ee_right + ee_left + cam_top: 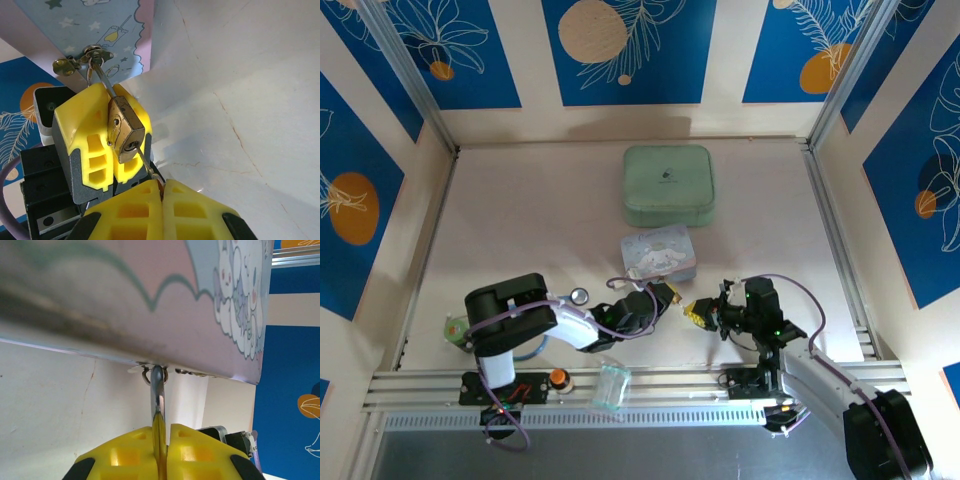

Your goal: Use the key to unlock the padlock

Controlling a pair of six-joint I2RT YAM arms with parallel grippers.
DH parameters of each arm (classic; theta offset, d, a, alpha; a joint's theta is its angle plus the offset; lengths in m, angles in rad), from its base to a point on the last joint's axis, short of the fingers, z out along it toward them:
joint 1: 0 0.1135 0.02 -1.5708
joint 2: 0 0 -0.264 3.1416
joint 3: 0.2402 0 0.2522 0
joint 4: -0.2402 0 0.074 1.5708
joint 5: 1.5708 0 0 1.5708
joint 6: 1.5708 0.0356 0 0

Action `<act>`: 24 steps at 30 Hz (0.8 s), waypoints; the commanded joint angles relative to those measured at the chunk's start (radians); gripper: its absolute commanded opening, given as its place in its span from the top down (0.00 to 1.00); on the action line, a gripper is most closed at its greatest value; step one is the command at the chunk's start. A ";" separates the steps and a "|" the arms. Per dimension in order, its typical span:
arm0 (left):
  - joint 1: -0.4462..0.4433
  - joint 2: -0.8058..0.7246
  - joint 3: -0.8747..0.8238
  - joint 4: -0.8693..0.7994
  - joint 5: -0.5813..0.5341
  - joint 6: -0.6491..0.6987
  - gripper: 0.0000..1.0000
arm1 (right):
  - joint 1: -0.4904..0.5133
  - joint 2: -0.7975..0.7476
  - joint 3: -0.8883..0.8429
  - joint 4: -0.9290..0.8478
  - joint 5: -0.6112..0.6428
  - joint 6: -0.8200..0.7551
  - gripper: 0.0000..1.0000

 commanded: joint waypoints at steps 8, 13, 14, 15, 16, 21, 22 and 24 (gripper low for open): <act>-0.040 0.016 -0.017 0.002 0.076 -0.084 1.00 | -0.022 -0.081 -0.022 -0.002 0.048 0.033 1.00; -0.040 0.026 0.002 0.013 0.090 -0.078 1.00 | -0.021 -0.080 -0.017 0.000 0.049 0.033 1.00; -0.043 0.023 0.004 0.007 0.090 -0.078 1.00 | -0.021 -0.080 -0.014 -0.002 0.050 0.032 1.00; -0.044 0.021 0.006 0.001 0.090 -0.078 1.00 | -0.022 -0.080 -0.013 -0.004 0.049 0.031 1.00; -0.044 0.018 0.007 -0.002 0.089 -0.076 1.00 | -0.022 -0.080 -0.014 -0.002 0.051 0.033 1.00; -0.044 0.015 0.006 -0.013 0.084 -0.077 1.00 | -0.019 -0.087 -0.035 0.051 0.057 0.055 1.00; -0.044 0.019 0.009 -0.012 0.089 -0.080 1.00 | -0.016 -0.092 -0.039 0.060 0.064 0.060 1.00; -0.046 0.029 0.013 -0.007 0.093 -0.086 1.00 | -0.009 -0.103 -0.046 0.080 0.076 0.073 1.00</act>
